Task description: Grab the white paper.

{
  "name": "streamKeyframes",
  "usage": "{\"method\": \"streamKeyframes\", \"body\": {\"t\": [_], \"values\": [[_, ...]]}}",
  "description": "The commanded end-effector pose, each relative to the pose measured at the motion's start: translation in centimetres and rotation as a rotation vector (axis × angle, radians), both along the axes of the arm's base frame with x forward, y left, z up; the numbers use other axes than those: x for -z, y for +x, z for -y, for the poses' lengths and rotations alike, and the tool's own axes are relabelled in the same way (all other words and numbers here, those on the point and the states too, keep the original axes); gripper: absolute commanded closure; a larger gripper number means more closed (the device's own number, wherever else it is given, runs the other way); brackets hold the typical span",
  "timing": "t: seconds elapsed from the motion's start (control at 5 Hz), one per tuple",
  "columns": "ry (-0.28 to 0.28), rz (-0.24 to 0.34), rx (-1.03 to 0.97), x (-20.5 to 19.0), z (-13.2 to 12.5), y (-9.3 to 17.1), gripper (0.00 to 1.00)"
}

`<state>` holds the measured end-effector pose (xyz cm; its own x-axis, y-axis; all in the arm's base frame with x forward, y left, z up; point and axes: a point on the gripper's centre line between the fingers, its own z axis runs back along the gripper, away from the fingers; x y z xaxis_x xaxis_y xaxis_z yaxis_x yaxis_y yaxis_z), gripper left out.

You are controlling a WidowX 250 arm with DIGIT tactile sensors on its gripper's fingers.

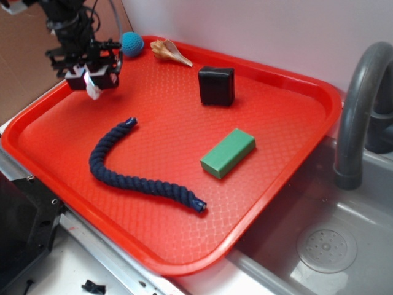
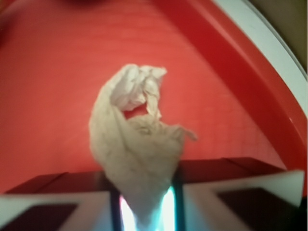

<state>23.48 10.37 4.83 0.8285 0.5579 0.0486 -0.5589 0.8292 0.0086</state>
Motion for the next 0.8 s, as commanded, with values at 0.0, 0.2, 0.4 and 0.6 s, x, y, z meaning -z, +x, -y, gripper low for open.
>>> {"method": "streamKeyframes", "body": {"t": [0.0, 0.2, 0.4, 0.6], "values": [[-0.136, 0.001, 0.505, -10.5, 7.4, -1.5, 1.0], [-0.245, 0.035, 0.704, -13.9, 11.4, -4.9, 1.0], [-0.268, 0.106, 0.763, -15.9, 13.5, -6.9, 1.0], [-0.224, 0.058, 0.796, -15.0, 13.5, -7.1, 1.0]]}}
